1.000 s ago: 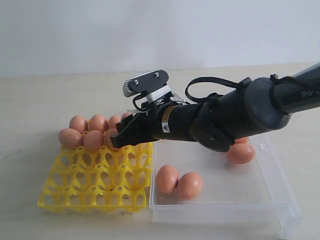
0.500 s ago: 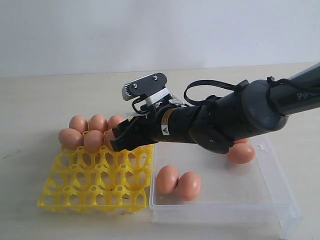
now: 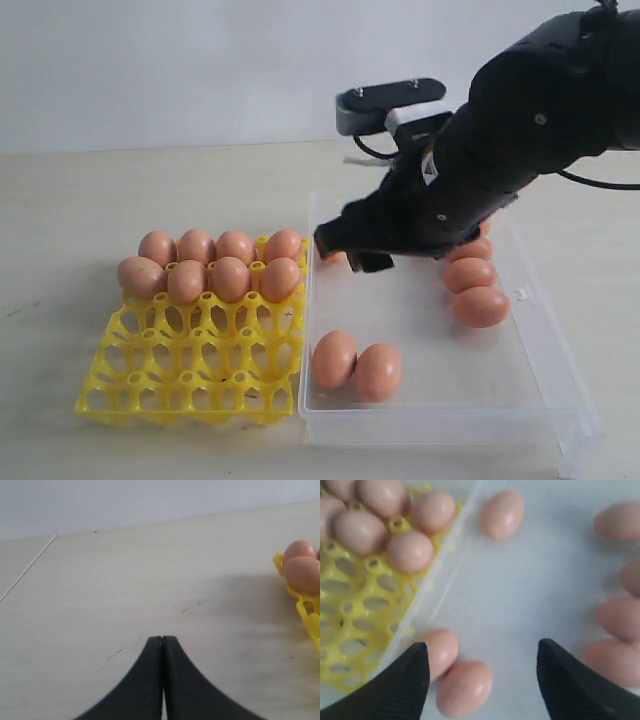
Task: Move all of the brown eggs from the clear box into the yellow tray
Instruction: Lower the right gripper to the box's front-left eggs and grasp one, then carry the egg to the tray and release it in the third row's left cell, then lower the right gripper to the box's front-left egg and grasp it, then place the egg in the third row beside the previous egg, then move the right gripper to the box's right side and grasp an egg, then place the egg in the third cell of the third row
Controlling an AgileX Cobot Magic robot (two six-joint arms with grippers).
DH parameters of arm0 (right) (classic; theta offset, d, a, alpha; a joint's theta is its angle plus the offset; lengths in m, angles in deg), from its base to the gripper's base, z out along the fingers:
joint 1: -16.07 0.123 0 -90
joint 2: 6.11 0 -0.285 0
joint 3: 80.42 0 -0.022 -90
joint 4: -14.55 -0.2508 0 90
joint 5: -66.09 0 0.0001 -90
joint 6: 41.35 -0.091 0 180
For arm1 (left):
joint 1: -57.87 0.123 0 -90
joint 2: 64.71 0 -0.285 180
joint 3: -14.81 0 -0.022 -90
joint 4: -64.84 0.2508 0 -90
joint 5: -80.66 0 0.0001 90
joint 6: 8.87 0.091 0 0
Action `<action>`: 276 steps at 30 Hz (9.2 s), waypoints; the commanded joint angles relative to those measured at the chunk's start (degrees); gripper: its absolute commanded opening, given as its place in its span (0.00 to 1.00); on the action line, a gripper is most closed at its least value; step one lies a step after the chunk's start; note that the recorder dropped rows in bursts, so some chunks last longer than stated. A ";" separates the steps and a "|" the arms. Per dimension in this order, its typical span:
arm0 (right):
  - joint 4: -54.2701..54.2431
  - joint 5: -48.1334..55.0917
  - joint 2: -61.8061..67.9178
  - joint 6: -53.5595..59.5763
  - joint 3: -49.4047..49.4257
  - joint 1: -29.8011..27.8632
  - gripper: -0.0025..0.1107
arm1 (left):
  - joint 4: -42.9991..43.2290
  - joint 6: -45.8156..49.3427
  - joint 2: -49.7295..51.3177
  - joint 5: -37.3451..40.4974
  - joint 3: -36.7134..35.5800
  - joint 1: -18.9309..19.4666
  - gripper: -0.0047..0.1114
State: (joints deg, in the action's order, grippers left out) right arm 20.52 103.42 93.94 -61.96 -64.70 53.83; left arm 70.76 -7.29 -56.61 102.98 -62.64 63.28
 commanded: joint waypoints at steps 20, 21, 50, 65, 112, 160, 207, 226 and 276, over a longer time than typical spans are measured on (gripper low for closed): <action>-18.23 -2.34 9.55 8.54 4.54 -1.14 0.55 | -0.14 -0.34 -0.32 -0.52 0.23 -0.27 0.04; -17.56 -2.34 9.86 8.54 4.54 -1.48 0.55 | -0.14 -0.34 -0.32 -0.52 0.23 -0.27 0.04; -12.44 -23.83 2.77 14.75 4.40 -0.72 0.02 | -0.14 -0.34 -0.32 -0.52 0.23 -0.27 0.04; 3.49 -53.52 17.79 14.41 -3.02 9.52 0.02 | -0.14 -0.34 -0.32 -0.52 0.23 -0.27 0.04; 3.69 0.22 12.59 10.64 -14.87 7.26 0.48 | -0.14 -0.34 -0.32 -0.52 0.23 -0.27 0.04; -22.09 -10.40 17.39 16.43 -4.63 -2.44 0.02 | -0.14 -0.34 -0.32 -0.52 0.23 -0.27 0.04; 13.44 -63.36 29.17 -0.50 -4.68 11.20 0.49 | -0.14 -0.34 -0.32 -0.52 0.23 -0.27 0.04; 3.52 -21.05 6.08 15.71 -4.68 4.73 0.02 | -0.14 -0.34 -0.32 -0.52 0.23 -0.27 0.04; -4.67 -55.02 9.23 28.80 2.43 5.59 0.02 | -0.14 -0.34 -0.32 -0.52 0.23 -0.27 0.04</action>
State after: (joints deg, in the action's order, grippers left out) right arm 11.58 54.71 101.18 -24.63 -63.25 57.37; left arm 70.76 -7.29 -56.61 102.98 -62.64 63.28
